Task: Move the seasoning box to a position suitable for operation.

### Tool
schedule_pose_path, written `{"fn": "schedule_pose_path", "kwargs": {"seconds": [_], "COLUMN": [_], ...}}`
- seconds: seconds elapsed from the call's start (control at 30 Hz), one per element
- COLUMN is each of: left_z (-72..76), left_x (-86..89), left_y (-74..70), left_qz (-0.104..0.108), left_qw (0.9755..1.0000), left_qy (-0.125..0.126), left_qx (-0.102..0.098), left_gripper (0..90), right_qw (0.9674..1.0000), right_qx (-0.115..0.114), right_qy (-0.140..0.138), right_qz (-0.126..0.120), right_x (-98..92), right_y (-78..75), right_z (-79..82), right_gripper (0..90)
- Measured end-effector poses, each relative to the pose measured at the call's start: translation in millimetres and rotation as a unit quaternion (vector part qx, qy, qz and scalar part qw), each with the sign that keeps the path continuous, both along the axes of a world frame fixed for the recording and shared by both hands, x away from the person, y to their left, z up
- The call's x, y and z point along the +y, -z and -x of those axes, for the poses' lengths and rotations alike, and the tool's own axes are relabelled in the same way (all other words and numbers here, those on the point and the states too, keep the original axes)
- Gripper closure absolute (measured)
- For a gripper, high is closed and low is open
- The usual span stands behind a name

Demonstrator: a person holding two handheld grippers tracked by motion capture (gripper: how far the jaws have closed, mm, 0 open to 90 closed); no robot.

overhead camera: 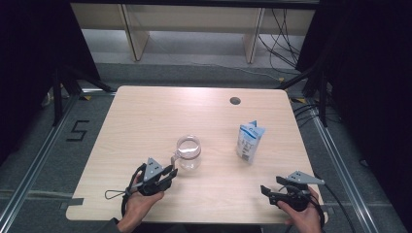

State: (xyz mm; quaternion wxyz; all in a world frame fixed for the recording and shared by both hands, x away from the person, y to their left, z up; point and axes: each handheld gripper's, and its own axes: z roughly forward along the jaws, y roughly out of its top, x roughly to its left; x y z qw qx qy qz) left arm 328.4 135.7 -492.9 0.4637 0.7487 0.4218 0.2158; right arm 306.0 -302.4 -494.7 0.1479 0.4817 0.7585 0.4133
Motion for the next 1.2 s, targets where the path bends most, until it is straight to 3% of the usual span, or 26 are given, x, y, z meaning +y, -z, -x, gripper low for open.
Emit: {"fn": "schedule_pose_path", "kwargs": {"seconds": [0.07,0.1,0.17,0.3,0.43,0.5,0.53,0.7,0.73,0.77,0.8,0.83,0.93,0.97,1.1,1.13,1.17,1.2], "left_z": [0.7,-0.5,-4.3,-11.3,-17.5,-21.2,-23.1,-28.4,-28.4,-28.5,-28.8,-28.7,-27.8,-27.1,-26.9,-26.6,-26.1,-25.0], "left_x": [3.1,5.1,6.0,4.0,-0.2,-2.4,-3.4,-7.8,-8.2,-8.4,-8.2,-8.2,-8.2,-8.5,-7.5,-6.7,-6.5,-6.8], "left_y": [-1.6,-2.4,-2.0,-0.9,-1.6,-0.8,0.1,3.0,3.1,3.0,3.1,3.2,3.2,3.3,3.6,3.4,3.6,3.4], "left_qz": [-0.001,-0.013,-0.010,-0.013,-0.020,-0.018,-0.019,-0.018,-0.021,-0.021,-0.020,-0.022,-0.021,-0.020,-0.015,-0.020,-0.020,-0.020], "left_qw": [0.9999,0.9998,0.9997,0.9998,0.9996,0.9996,0.9996,0.9997,0.9996,0.9996,0.9996,0.9995,0.9995,0.9996,0.9997,0.9996,0.9995,0.9995], "left_qy": [-0.012,-0.012,-0.021,-0.017,-0.018,-0.020,-0.019,-0.015,-0.016,-0.016,-0.012,-0.013,-0.009,-0.008,0.003,0.008,0.012,0.015], "left_qx": [-0.006,-0.010,-0.007,-0.005,-0.007,-0.006,-0.006,-0.007,-0.009,-0.011,-0.014,-0.018,-0.020,-0.019,-0.018,-0.020,-0.023,-0.021], "left_gripper": [66.7,66.2,63.4,57.9,53.7,53.5,53.2,60.4,62.9,66.1,69.6,72.5,73.1,73.1,73.3,73.3,73.3,73.4], "right_qw": [1.0000,1.0000,1.0000,1.0000,0.9998,0.9999,1.0000,0.9999,0.9999,0.9999,0.9999,1.0000,0.9999,0.9999,0.9999,0.9999,0.9998,0.9999], "right_qx": [-0.004,-0.004,-0.003,-0.006,0.013,-0.009,-0.006,-0.009,0.010,0.012,-0.007,0.000,0.005,-0.008,0.005,-0.004,0.011,0.008], "right_qy": [-0.001,-0.004,-0.004,-0.005,0.011,0.002,0.003,0.001,0.011,0.011,0.003,0.003,0.009,0.001,0.010,0.005,0.013,0.012], "right_qz": [0.007,0.005,0.006,0.004,-0.005,0.008,0.006,0.006,-0.004,-0.005,0.008,-0.002,-0.001,0.010,0.001,0.008,-0.006,-0.004], "right_x": [-1.0,-1.1,-1.1,-0.9,0.9,-2.1,-1.8,-2.5,-0.3,-0.3,-2.6,-1.4,-0.8,-2.8,-1.4,-2.7,-0.4,-0.6], "right_y": [-0.3,0.0,-0.1,0.5,-0.3,0.2,0.2,0.8,-0.1,0.0,0.3,0.2,0.5,0.6,0.0,0.1,-0.6,-0.7], "right_z": [0.2,0.3,0.2,0.6,3.6,1.8,1.8,2.0,4.7,4.9,3.2,3.8,4.5,3.3,4.4,3.4,5.5,5.2], "right_gripper": [25.0,25.0,25.0,25.0,25.0,25.0,25.0,25.0,25.0,25.0,25.0,25.0,25.0,25.1,25.1,25.0,25.0,25.0]}}
